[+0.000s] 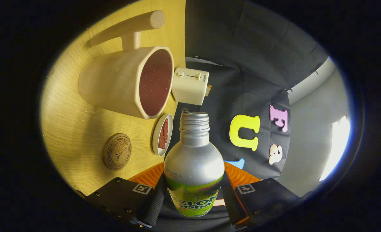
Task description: Take the bottle from table, then pour the juice into the cup, finally place the bottle on the coaster
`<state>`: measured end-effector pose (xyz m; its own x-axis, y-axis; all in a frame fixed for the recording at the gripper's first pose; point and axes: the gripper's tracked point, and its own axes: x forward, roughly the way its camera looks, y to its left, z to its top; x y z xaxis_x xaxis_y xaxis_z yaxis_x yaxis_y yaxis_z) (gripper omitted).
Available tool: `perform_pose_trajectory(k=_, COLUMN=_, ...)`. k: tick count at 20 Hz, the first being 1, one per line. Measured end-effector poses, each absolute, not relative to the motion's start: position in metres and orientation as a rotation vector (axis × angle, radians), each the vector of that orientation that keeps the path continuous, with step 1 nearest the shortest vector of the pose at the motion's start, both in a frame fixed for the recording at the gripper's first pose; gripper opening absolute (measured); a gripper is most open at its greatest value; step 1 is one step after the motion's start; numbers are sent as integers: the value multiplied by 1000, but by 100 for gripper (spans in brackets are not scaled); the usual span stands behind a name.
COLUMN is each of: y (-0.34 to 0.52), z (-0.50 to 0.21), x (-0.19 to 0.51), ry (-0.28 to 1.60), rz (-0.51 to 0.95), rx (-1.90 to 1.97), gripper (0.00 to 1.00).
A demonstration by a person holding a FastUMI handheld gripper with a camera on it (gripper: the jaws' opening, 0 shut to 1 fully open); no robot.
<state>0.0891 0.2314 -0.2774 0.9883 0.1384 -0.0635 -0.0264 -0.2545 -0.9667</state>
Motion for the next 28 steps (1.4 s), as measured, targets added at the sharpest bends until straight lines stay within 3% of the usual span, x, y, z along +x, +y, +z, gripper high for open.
perform_pose_trajectory(k=28, y=230, z=-261, x=91, ry=-98, rz=159, rx=-1882, gripper=80)
